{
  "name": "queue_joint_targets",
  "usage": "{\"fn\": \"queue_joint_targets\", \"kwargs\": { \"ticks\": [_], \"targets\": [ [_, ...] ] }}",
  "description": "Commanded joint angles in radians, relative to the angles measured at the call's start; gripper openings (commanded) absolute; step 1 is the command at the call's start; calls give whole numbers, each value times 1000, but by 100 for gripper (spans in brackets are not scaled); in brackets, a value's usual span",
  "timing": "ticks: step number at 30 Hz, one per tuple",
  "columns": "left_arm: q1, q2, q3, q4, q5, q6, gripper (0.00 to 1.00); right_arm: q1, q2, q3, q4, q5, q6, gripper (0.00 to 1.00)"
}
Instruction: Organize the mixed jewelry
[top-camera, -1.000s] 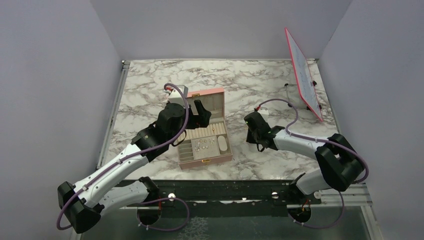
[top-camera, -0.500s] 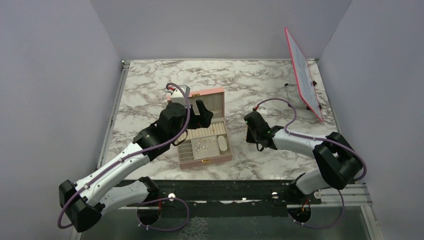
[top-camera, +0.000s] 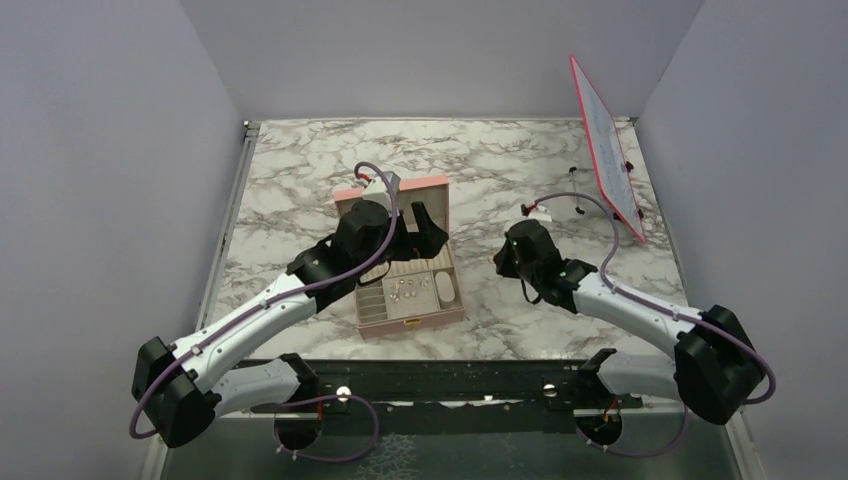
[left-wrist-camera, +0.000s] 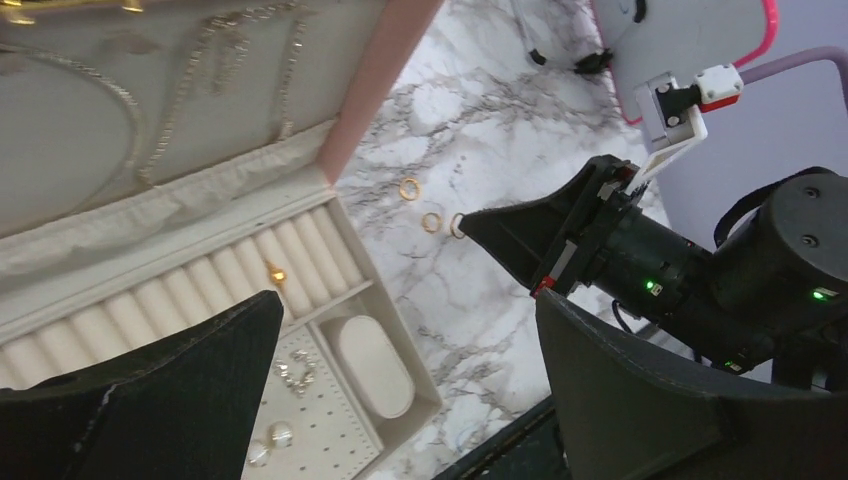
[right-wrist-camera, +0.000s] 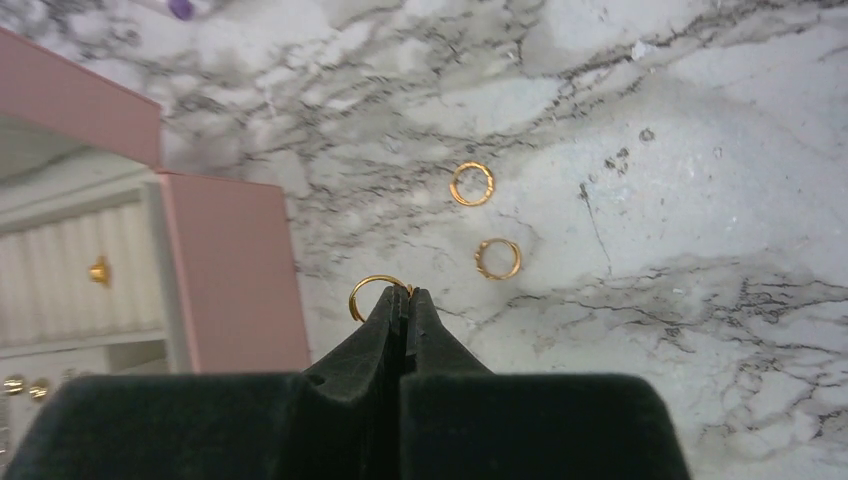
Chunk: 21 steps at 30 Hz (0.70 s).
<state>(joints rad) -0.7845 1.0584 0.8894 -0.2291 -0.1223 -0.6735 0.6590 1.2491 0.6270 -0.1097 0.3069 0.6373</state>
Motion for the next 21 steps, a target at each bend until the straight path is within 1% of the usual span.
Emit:
{"fn": "queue_joint_targets", "kwargs": {
  "ticks": [1, 2, 3, 7, 11, 15, 18, 21],
  "targets": [
    [2, 59, -25, 150, 174, -102, 98, -5, -98, -20, 63, -55, 32, 1],
    [2, 75, -31, 176, 199, -119, 97, -6, -121, -22, 71, -73, 40, 1],
    [2, 92, -36, 205, 220, -137, 95, -6, -143, -26, 81, -94, 51, 1],
    [0, 144, -66, 329, 279, -193, 75, -6, -219, -43, 139, -183, 92, 1],
    [0, 190, -81, 420, 299, -225, 65, -6, -270, -49, 174, -249, 120, 1],
    [-2, 227, -86, 473, 321, -236, 52, -6, -301, -41, 184, -290, 131, 1],
    [-2, 243, -89, 510, 339, -240, 47, -5, -310, -35, 188, -299, 133, 1],
    [-2, 256, -83, 520, 348, -238, 46, -6, -310, -30, 186, -329, 134, 1]
  ]
}}
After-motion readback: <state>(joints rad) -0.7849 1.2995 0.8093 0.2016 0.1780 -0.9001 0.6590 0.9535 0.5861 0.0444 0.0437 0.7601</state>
